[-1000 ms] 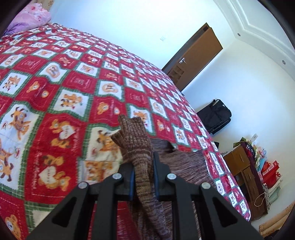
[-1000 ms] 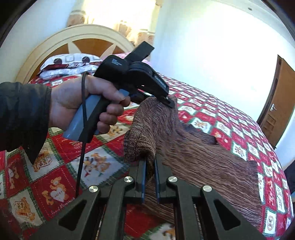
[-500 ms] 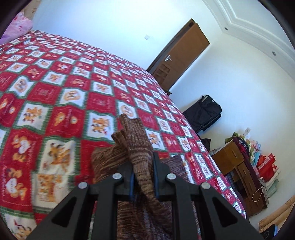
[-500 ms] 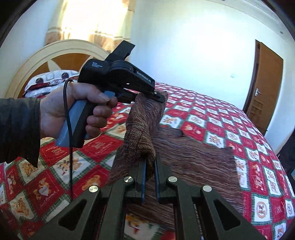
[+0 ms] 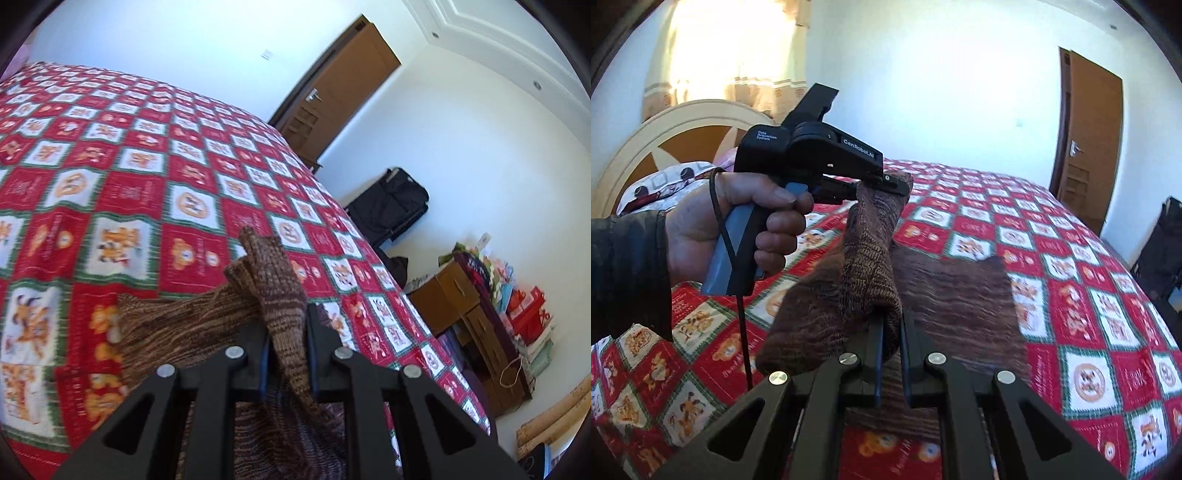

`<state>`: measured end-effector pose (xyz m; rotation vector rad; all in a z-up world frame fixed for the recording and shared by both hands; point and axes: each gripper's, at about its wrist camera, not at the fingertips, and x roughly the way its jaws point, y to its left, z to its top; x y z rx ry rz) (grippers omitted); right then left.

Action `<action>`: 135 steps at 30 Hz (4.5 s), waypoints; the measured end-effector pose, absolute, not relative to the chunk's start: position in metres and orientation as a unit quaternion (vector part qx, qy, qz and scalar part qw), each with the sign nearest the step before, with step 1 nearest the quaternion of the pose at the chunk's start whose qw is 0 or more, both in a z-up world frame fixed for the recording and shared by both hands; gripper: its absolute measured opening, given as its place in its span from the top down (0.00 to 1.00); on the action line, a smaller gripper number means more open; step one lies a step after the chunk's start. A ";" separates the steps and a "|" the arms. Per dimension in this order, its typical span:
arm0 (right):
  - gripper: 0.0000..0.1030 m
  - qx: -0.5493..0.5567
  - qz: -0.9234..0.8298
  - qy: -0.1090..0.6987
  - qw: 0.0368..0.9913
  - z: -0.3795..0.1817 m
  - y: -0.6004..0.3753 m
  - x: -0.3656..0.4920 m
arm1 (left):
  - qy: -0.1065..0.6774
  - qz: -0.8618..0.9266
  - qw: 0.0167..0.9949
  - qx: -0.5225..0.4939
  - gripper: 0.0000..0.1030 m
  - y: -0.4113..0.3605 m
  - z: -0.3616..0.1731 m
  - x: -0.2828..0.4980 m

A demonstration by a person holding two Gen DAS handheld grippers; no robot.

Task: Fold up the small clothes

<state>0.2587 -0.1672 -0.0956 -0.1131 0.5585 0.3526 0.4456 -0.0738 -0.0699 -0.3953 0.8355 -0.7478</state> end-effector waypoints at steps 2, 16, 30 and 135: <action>0.93 -0.047 0.164 0.282 0.944 -0.097 -0.179 0.260 | 0.398 -0.358 0.826 -0.179 0.84 -0.087 -0.071 0.446; 0.93 0.021 0.131 0.344 0.930 -0.126 -0.234 0.266 | 0.429 -0.369 0.813 -0.136 0.84 -0.146 -0.087 0.442; 0.93 0.089 0.119 0.406 0.902 -0.155 -0.269 0.274 | 0.431 -0.359 0.828 -0.030 0.81 -0.197 -0.094 0.428; 0.39 0.145 0.192 0.444 0.863 -0.150 -0.302 0.444 | 0.418 -0.287 0.862 -0.010 0.00 -0.088 -0.136 0.319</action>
